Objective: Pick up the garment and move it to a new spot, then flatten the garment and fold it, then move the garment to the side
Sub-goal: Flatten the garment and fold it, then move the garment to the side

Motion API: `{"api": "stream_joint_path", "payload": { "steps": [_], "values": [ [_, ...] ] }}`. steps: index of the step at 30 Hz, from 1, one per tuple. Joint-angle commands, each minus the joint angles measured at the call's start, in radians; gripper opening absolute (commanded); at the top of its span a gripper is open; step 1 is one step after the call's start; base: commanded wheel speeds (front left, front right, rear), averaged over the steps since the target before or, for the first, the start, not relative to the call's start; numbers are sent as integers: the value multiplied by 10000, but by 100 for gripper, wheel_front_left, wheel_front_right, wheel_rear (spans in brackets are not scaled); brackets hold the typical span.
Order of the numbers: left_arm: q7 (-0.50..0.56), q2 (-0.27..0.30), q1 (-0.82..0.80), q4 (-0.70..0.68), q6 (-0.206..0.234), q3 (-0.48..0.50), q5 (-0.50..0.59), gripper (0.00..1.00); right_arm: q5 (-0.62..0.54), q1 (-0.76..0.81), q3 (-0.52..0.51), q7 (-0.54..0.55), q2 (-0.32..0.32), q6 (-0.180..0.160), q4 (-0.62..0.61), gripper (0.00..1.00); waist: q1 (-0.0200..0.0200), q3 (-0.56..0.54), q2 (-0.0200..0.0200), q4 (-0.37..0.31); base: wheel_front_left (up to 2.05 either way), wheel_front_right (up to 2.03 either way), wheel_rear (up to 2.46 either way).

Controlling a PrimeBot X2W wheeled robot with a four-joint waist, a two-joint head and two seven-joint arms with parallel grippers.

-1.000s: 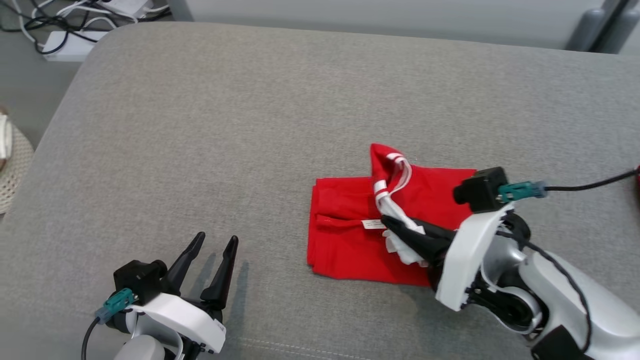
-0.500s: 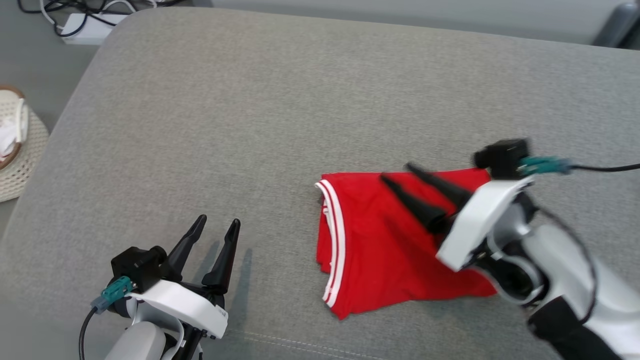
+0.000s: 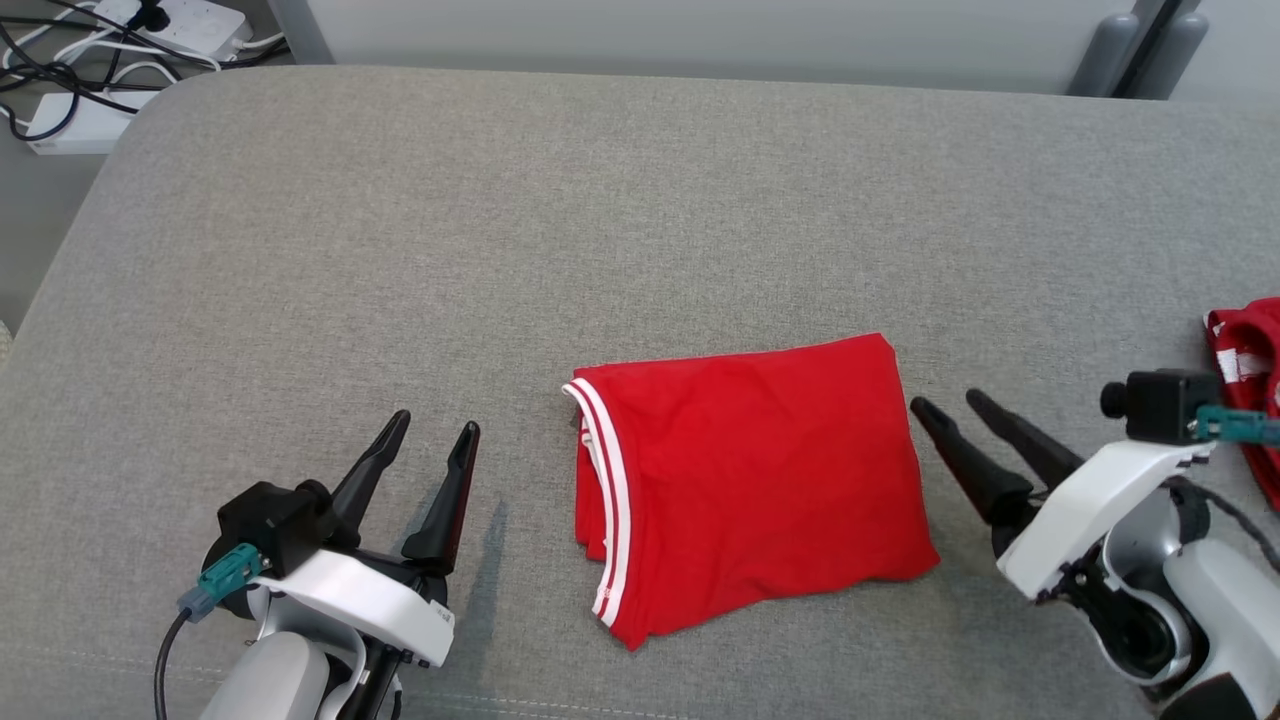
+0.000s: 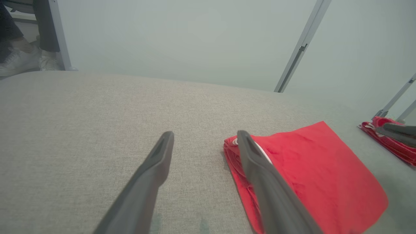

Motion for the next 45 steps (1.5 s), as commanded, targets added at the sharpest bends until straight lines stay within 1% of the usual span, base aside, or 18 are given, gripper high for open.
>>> {"api": "stream_joint_path", "payload": {
  "steps": [1,6,14,18,21,22,23,24,25,26,30,34,38,39,40,42,45],
  "values": [
    [-61,284,-97,-271,-38,390,74,100,-19,147,-1,-180,12,0,-170,100,0,19,-1,26,0,0,0],
    [-61,275,-97,-377,-38,249,91,100,-303,389,-38,-280,196,0,130,100,0,194,-1,278,0,0,0],
    [-61,290,-263,-505,-38,40,-6,100,-666,344,-418,-340,500,0,956,100,0,668,-1,807,0,0,0],
    [-61,284,-326,-527,-38,-15,-42,100,-767,265,-395,-211,642,0,1409,100,0,811,-1,983,0,0,0],
    [-61,288,-352,-533,-38,-20,-62,100,-594,250,-195,-130,812,0,1467,100,0,839,-1,1085,0,0,0],
    [-61,296,-351,-536,-38,-12,-66,100,-503,247,-124,-121,862,0,1445,88,0,837,-1,1102,0,0,0],
    [-61,296,-351,-536,-38,-12,-66,100,-503,247,-124,-121,862,0,1445,88,0,837,-1,1102,0,0,0],
    [-61,303,-347,-540,-38,-5,-68,100,-416,240,-79,-122,896,0,1440,49,0,829,-1,1111,0,0,0],
    [-61,310,-338,-539,-38,2,-62,100,-392,221,1,-111,885,0,1435,26,0,814,-1,1114,0,0,0],
    [-61,313,-323,-537,-38,14,-54,100,-348,214,46,-129,877,0,1444,0,0,795,-1,1110,0,0,0],
    [-61,327,-282,-522,-38,-4,-42,100,-290,176,110,-322,750,0,1557,0,0,692,-1,1018,0,0,0],
    [-61,370,-278,-544,-38,-91,-4,100,-235,129,10,-627,676,0,1669,0,0,590,-1,746,0,0,0],
    [-61,428,-323,-542,-38,-312,1,100,-112,298,52,-823,648,0,1725,0,0,233,-1,69,0,0,0],
    [-61,452,-353,-522,-38,-395,-11,100,-66,382,112,-864,647,0,1709,0,0,77,-1,-322,0,0,0],
    [-61,465,-375,-517,-38,-446,-4,100,-67,410,136,-893,628,0,1705,0,0,4,-1,-524,0,0,0],
    [-61,504,-444,-448,-38,-662,4,100,-8,481,202,-942,569,0,1711,0,0,-247,-1,-1355,0,0,0],
    [-61,513,-464,-388,-38,-734,-23,100,1,509,266,-988,539,0,1735,0,0,-393,-1,-2013,0,0,0]
  ]
}}
